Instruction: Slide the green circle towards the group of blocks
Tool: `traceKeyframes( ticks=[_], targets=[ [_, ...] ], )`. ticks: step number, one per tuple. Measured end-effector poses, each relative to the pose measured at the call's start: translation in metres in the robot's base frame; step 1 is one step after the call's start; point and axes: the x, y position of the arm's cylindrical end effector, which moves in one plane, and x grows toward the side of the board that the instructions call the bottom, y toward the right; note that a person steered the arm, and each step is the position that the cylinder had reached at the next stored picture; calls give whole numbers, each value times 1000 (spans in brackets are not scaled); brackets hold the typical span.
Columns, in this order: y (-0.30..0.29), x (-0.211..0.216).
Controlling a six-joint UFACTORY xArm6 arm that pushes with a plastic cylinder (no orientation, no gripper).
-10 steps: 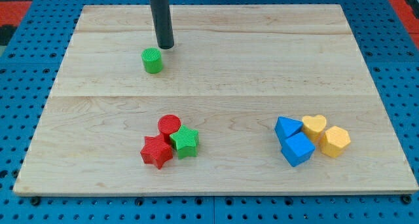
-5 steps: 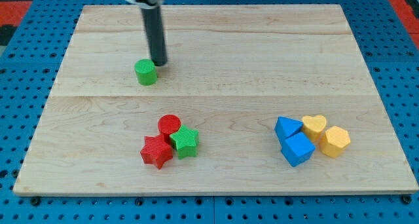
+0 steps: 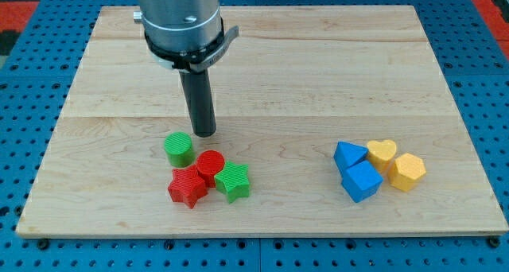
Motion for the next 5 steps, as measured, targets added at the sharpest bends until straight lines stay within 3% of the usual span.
traceKeyframes(
  ticks=[2, 4, 5],
  targets=[
    [-19, 33],
    [-54, -2],
    [-73, 29]
  ],
)
